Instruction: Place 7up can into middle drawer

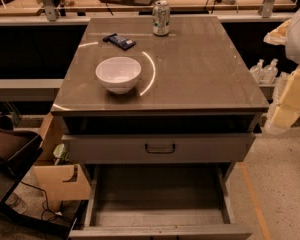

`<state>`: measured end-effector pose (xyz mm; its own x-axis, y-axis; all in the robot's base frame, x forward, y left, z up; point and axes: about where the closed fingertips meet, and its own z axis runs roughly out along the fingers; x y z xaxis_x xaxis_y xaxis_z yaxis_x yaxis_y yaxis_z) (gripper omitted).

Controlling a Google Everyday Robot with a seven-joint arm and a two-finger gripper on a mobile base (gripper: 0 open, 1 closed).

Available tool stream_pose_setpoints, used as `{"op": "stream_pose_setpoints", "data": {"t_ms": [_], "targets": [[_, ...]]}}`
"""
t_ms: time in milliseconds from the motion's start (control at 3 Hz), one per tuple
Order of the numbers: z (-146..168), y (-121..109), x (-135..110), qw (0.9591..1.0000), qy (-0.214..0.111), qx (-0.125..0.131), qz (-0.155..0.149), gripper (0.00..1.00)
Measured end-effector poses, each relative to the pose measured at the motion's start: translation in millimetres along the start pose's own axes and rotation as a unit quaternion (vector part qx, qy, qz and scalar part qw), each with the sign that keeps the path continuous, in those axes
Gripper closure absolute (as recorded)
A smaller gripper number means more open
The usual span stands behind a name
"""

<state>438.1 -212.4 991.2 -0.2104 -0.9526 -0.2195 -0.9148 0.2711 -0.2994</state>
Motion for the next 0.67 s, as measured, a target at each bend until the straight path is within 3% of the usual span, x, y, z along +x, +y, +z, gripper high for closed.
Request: {"op": "stream_pose_setpoints", "data": {"t_ms": [333, 667], "targets": [[-0.1, 0.0, 0.0, 1.0000, 0.000, 0.000, 0.000, 0.00], [2.9, -16.8, -0.8, 0.9989, -0.019, 0.033, 0.025, 0.00]]}}
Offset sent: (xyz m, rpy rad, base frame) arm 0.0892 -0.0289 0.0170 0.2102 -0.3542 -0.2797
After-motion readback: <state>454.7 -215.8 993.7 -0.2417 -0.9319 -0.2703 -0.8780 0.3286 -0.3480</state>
